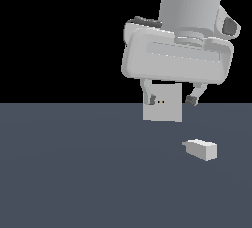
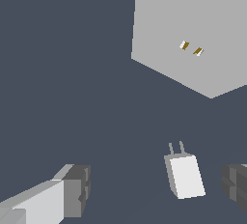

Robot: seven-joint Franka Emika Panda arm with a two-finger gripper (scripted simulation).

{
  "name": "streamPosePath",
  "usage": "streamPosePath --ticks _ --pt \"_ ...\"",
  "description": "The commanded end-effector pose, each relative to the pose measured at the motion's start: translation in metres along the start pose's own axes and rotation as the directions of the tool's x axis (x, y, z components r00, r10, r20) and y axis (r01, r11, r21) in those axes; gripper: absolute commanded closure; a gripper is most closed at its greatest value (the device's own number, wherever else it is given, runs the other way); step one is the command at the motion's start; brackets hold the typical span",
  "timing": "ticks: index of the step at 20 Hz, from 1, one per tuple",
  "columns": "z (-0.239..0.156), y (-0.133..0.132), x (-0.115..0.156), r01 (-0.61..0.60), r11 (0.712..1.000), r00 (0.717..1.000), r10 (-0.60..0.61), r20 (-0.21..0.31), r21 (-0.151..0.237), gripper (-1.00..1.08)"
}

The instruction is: Plug the charger into the wall socket.

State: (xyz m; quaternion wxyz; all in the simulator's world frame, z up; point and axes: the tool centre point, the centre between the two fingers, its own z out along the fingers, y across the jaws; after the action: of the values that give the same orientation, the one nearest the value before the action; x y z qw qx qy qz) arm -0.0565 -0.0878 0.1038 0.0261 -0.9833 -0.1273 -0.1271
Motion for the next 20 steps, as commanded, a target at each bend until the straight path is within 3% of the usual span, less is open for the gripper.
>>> streamPosePath --ticks 1,20 --pt "0.004 0.007 -0.005 0.018 1.000 1.000 -0.018 -0.018 0.002 -0.92" --pt "0.031 0.047 -0.027 0.124 0.992 0.984 -0.122 -0.128 0.015 -0.92"
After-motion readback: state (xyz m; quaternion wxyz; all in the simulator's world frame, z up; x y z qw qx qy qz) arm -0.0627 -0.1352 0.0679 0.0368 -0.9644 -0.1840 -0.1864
